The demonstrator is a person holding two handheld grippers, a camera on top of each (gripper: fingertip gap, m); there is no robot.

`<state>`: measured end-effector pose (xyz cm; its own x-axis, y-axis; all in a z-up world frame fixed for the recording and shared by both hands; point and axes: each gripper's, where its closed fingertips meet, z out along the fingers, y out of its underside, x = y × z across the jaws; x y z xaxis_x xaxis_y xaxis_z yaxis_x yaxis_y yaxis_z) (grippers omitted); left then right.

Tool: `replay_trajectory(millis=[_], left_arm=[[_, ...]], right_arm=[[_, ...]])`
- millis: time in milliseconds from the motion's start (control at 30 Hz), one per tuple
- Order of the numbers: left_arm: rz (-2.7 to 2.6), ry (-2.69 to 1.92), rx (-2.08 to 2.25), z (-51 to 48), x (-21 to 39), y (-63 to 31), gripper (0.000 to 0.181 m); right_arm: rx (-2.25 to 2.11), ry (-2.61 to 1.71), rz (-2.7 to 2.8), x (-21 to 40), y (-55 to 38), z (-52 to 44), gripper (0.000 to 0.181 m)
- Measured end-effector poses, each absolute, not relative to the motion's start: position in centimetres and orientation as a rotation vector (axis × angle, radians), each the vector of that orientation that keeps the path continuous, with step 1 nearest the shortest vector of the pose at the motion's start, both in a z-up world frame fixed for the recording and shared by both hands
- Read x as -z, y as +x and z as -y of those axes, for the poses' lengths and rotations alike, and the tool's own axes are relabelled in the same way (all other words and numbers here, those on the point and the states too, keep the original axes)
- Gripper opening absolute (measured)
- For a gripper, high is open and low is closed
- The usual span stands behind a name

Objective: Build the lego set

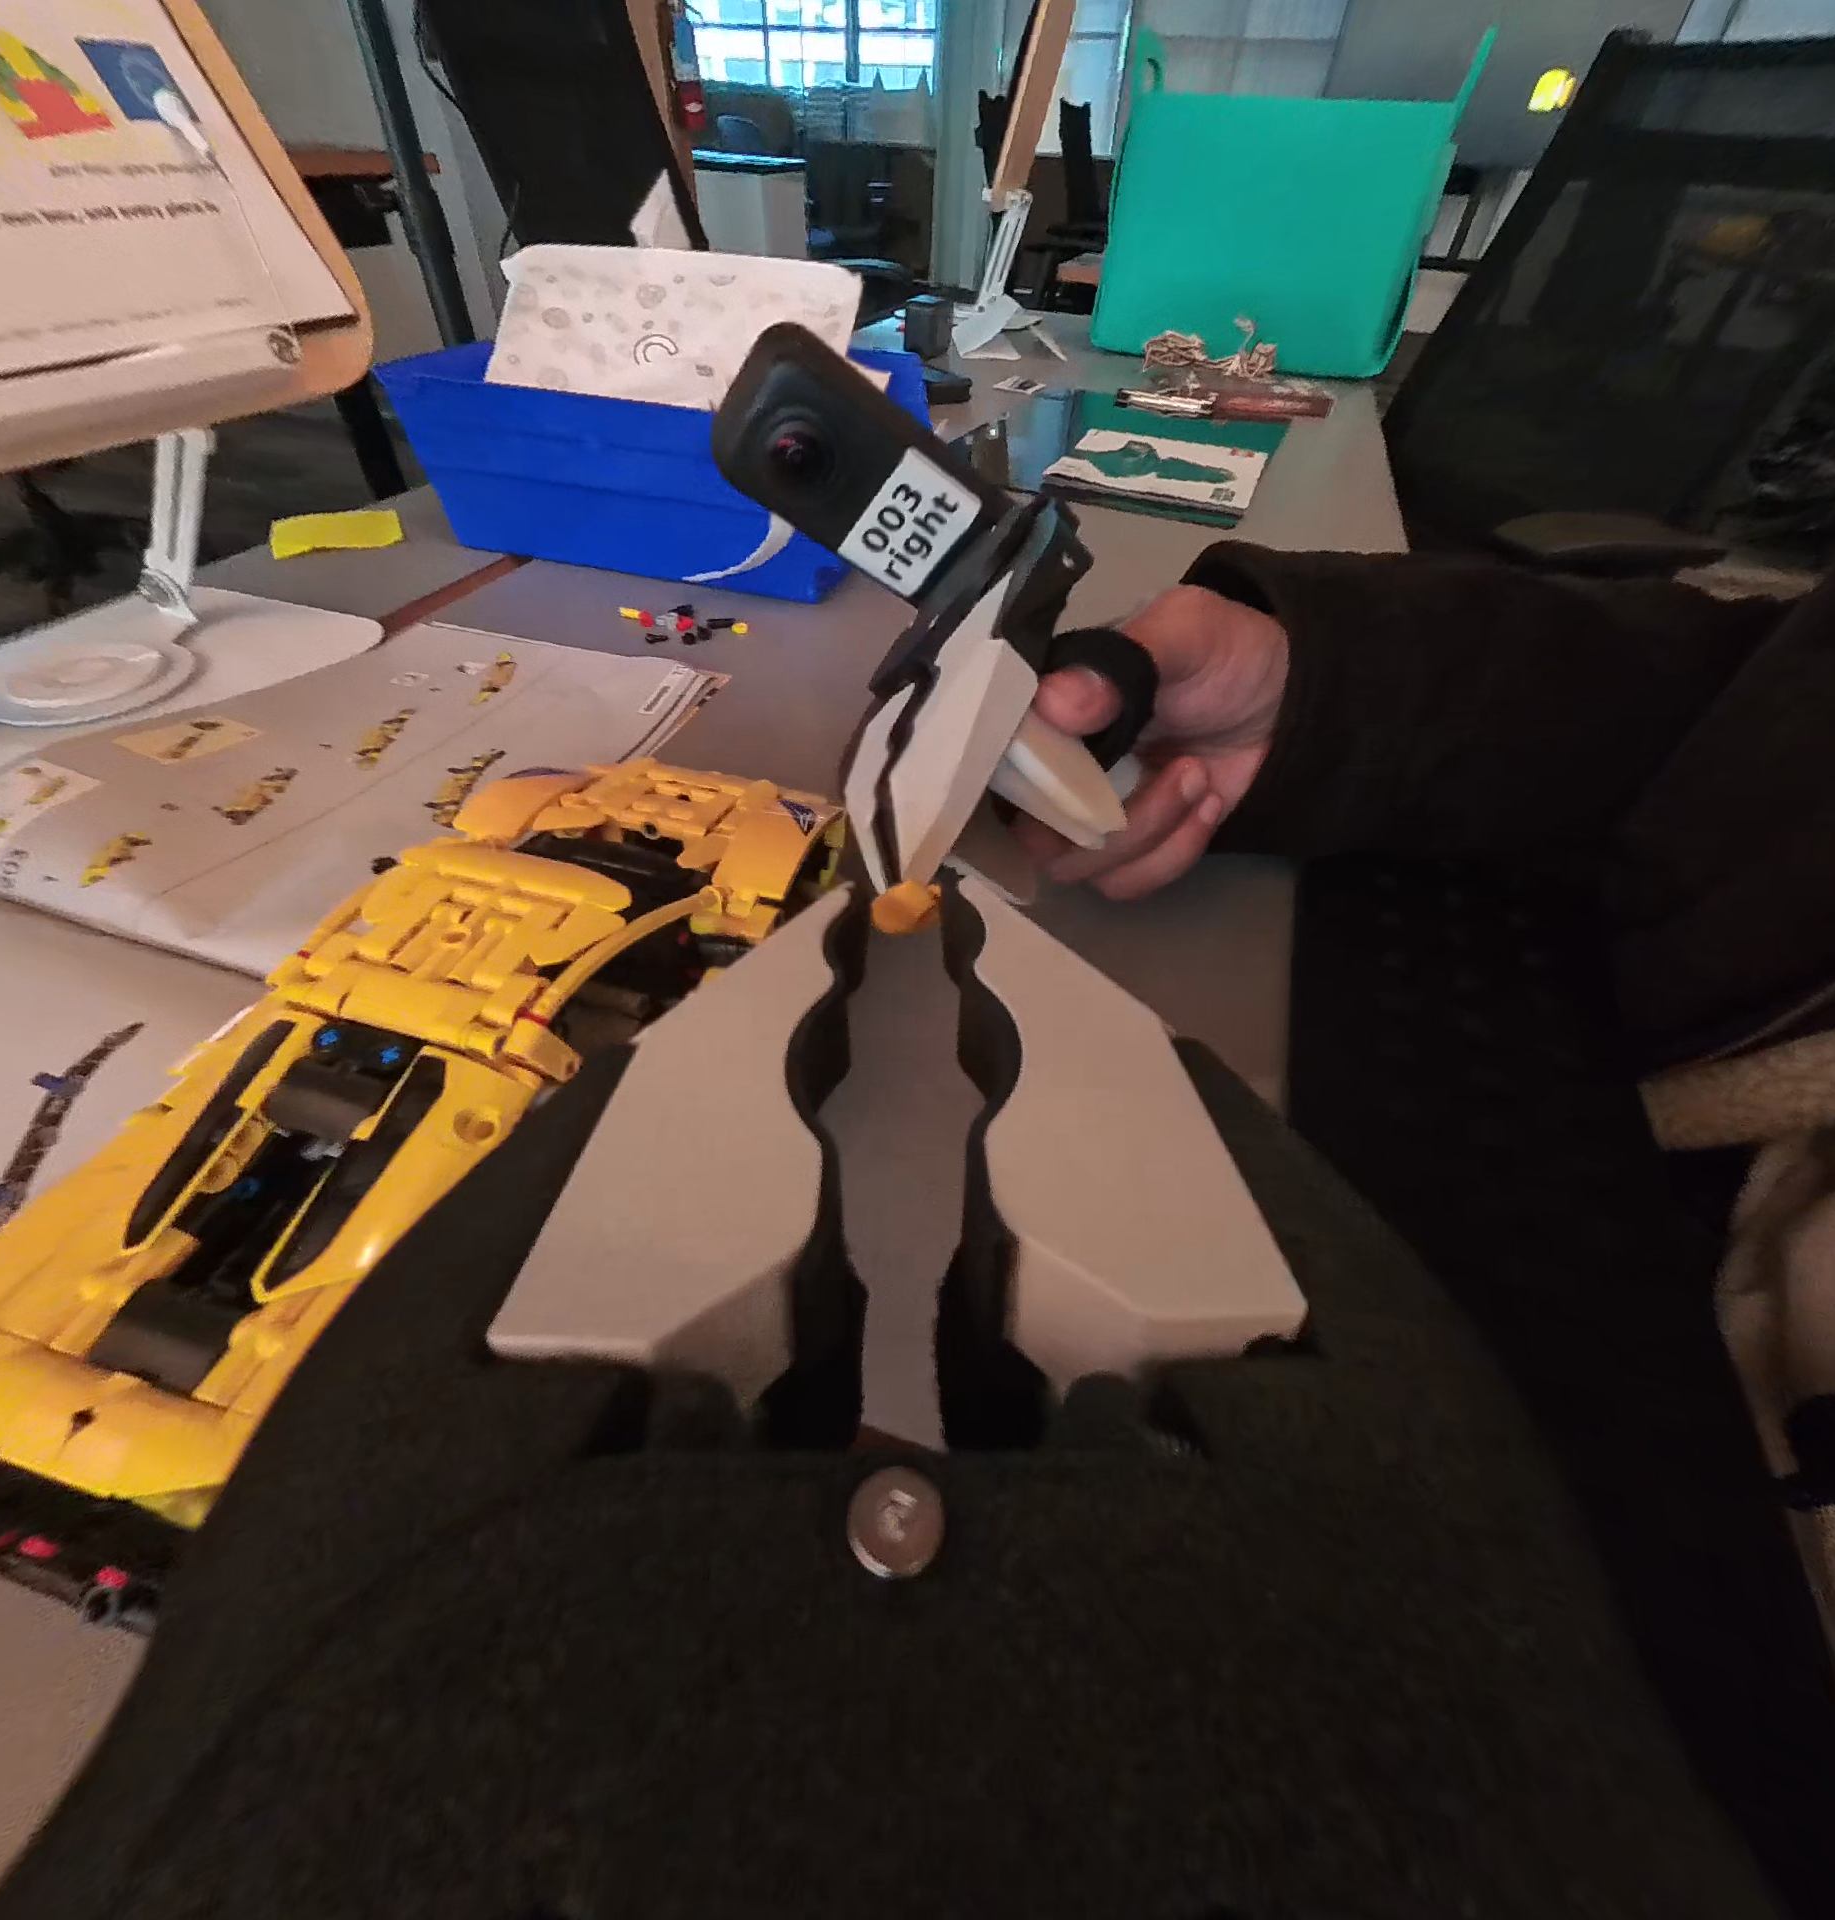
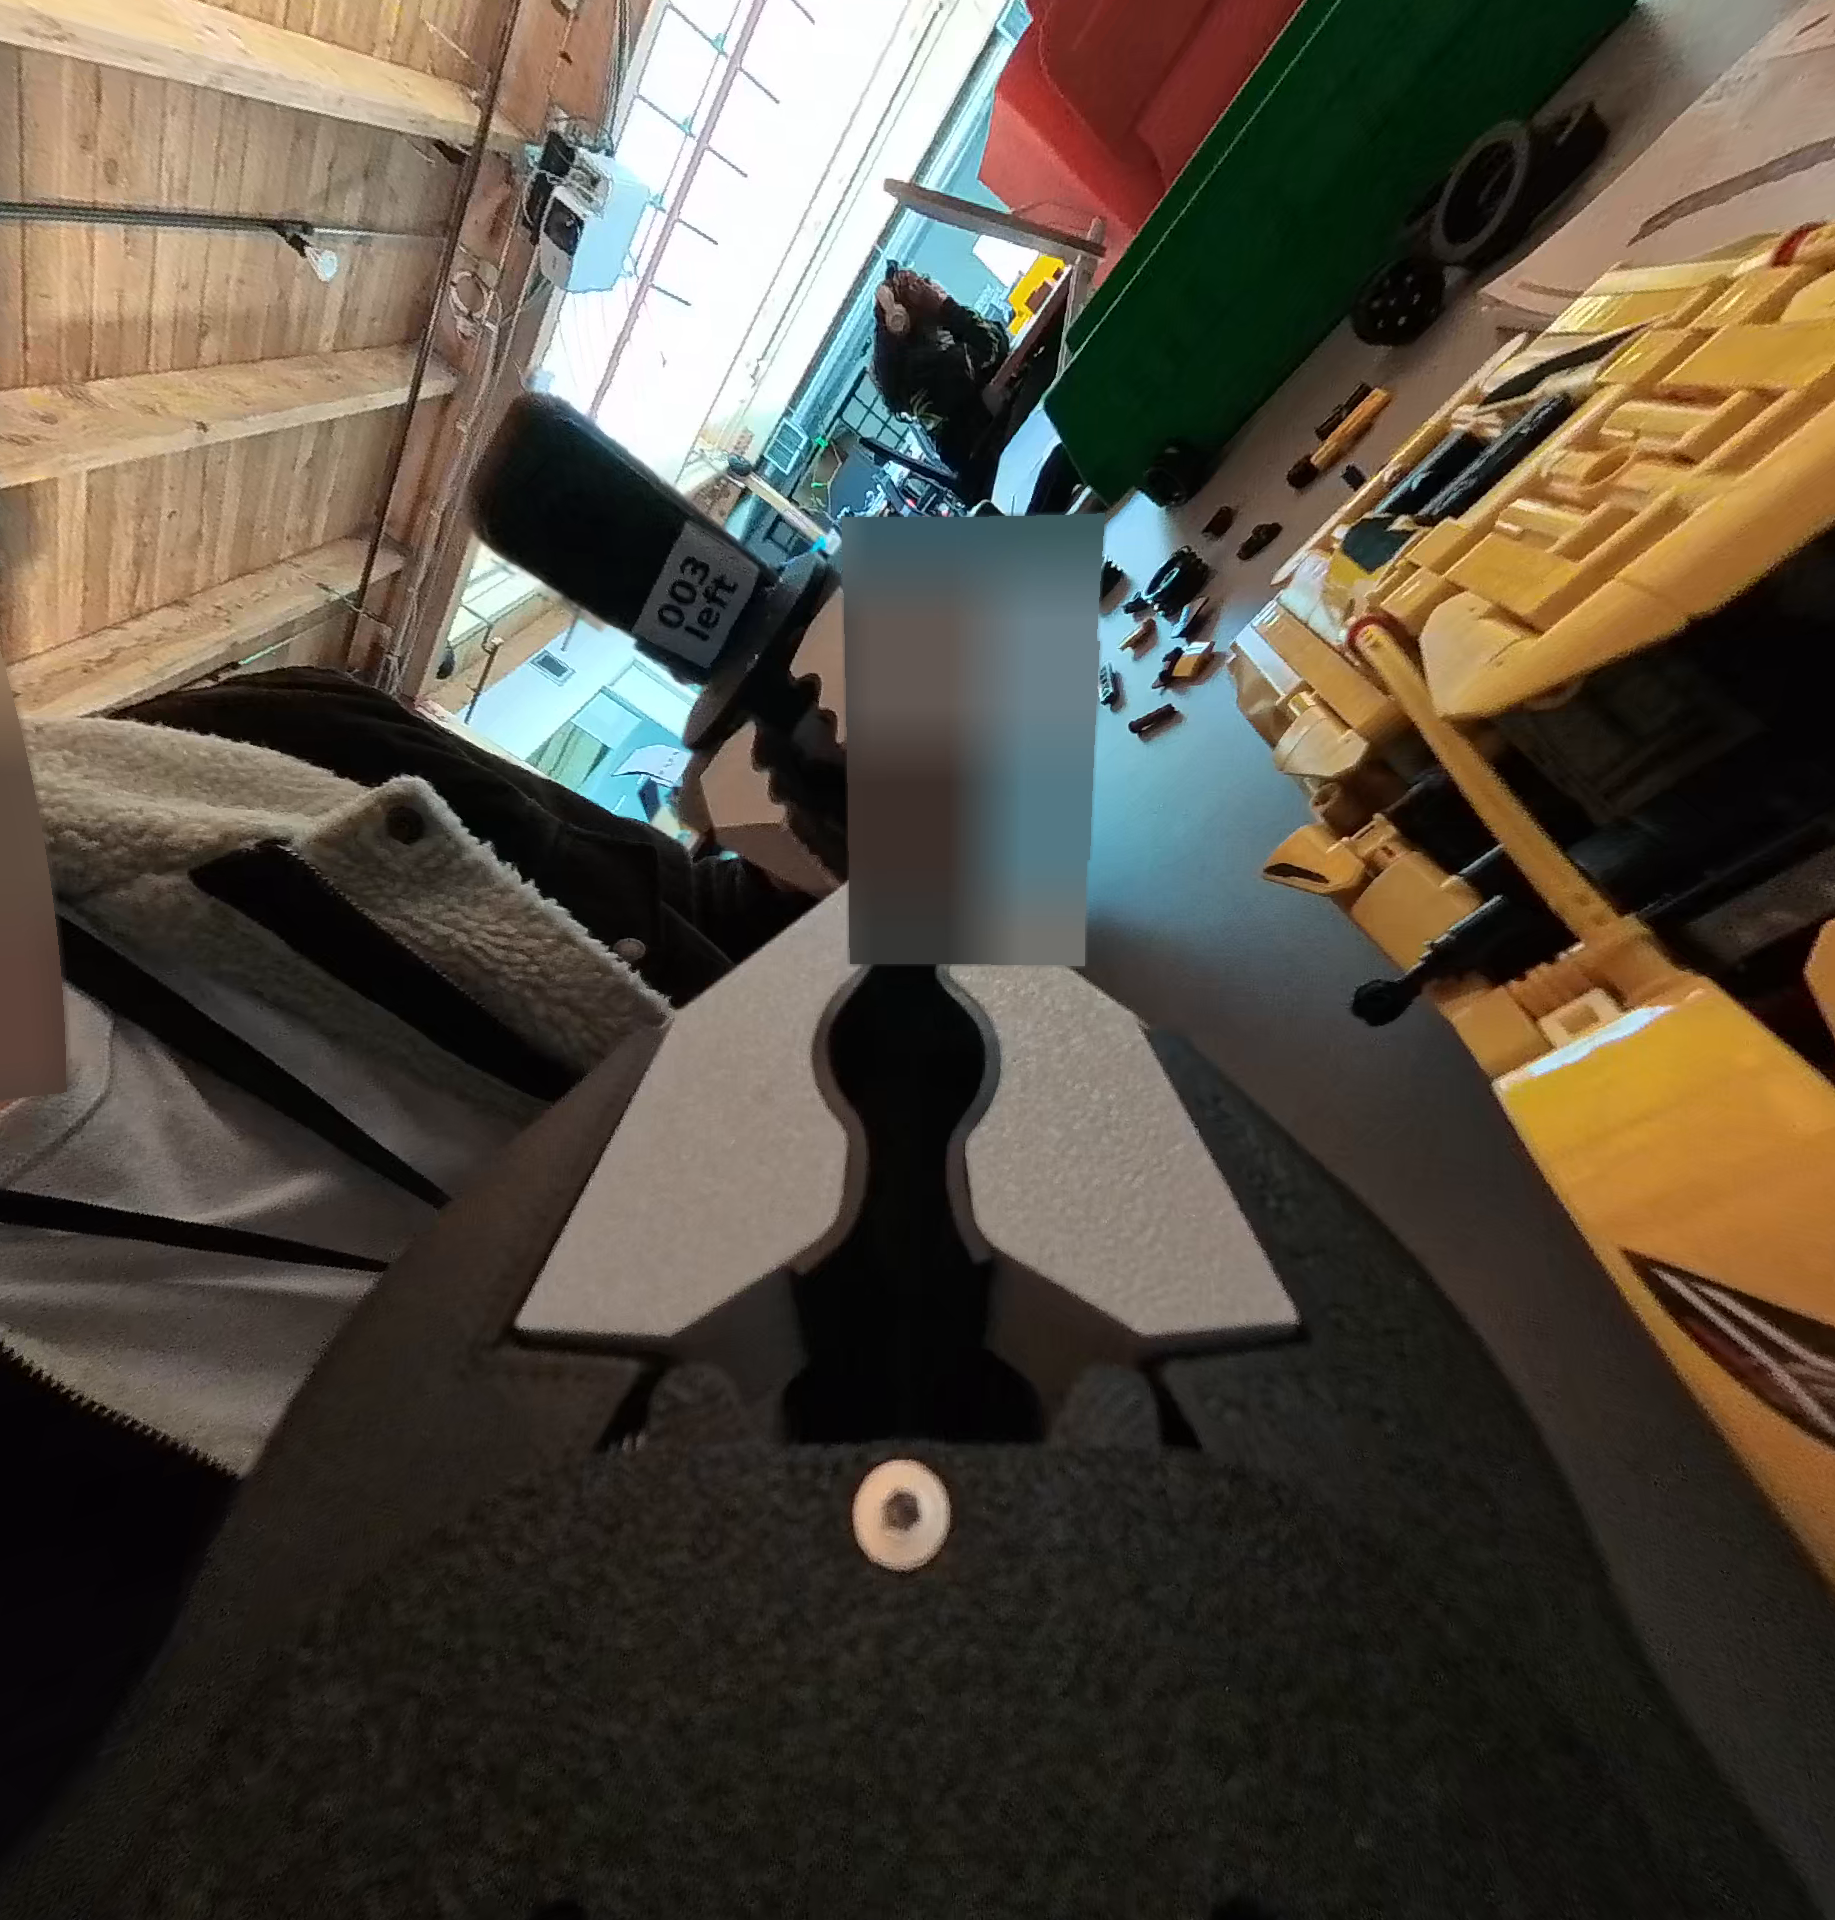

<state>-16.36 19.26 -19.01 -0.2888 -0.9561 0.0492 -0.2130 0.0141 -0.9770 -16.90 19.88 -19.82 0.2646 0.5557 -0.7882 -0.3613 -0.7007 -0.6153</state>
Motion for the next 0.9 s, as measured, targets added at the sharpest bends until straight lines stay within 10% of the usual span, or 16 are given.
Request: replay_trajectory(millis=[900], left_arm=[[-1.459, -1.161, 1.296, -20.1, 17.1, -16.6, 0.012]], right_arm=[[-1.667, -1.674, 0.163, 18.2, -17.6, -19.6, 0.014]])
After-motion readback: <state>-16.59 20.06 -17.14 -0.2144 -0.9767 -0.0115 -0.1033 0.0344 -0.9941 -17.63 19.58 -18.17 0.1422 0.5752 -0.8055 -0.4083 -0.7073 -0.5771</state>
